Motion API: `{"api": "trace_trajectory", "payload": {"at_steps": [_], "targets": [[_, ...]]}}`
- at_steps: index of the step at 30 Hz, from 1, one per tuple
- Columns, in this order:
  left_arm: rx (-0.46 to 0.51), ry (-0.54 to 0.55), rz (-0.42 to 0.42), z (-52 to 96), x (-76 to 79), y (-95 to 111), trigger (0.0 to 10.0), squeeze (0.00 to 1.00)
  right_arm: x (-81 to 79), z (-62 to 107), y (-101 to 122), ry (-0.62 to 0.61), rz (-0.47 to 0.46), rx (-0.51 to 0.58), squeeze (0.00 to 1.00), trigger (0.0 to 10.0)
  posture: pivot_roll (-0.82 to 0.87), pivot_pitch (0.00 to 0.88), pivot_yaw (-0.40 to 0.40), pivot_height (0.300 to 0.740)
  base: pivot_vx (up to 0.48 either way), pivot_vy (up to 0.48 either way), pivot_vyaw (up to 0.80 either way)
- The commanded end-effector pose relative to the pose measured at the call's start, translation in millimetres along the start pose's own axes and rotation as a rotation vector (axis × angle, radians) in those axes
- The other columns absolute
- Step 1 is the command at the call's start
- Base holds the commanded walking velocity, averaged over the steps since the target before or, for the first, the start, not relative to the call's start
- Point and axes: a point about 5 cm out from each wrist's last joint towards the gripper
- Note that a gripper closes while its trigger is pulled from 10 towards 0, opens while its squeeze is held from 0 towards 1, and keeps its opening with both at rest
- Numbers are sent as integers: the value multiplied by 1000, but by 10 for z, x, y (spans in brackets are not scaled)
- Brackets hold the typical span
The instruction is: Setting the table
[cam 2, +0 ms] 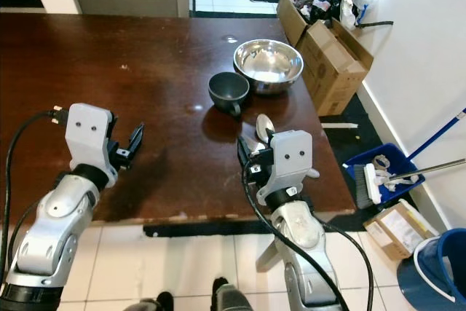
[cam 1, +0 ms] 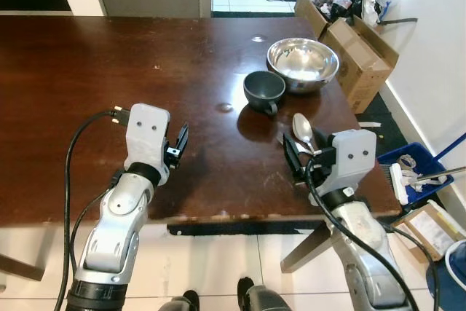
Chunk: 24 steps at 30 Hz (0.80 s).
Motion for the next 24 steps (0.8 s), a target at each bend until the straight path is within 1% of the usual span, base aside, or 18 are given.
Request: {"api": "trace_trajectory", "payload": {"at_steps": [1,7,8,14,24], "targets": [[-17,-11,-6,4,24,-44,10000,0,30,7,-33,-17,4,-7,0,10000,-193,68,41,740,-371,0,0],[-16,-20,-12,-3,18,-41,10000,0,23,16,-24,-20,-4,2,0,10000,-191,73,52,740,-389,0,0],[-16,-28,-17,-5,23,-36,10000,0,15,20,-25,-25,-24,8,0,10000,-185,79,61,740,-394,0,0],[-14,-36,-24,-12,6,-33,10000,0,-25,9,-27,-18,-57,19,0,10000,-175,82,69,740,-396,0,0],[-18,-39,-36,-2,-20,-37,10000,0,-55,-15,-34,-7,-74,24,0,10000,-156,81,76,740,-397,0,0]]}}
Point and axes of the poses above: a point about 5 cm out from each wrist's last joint towards the gripper, its own z axis pointing back from the gripper into the wrist, its own y axis along the axis of the wrist's last joint, x = y × z, and after that the axes turned 9 degrees about -z, right-handed
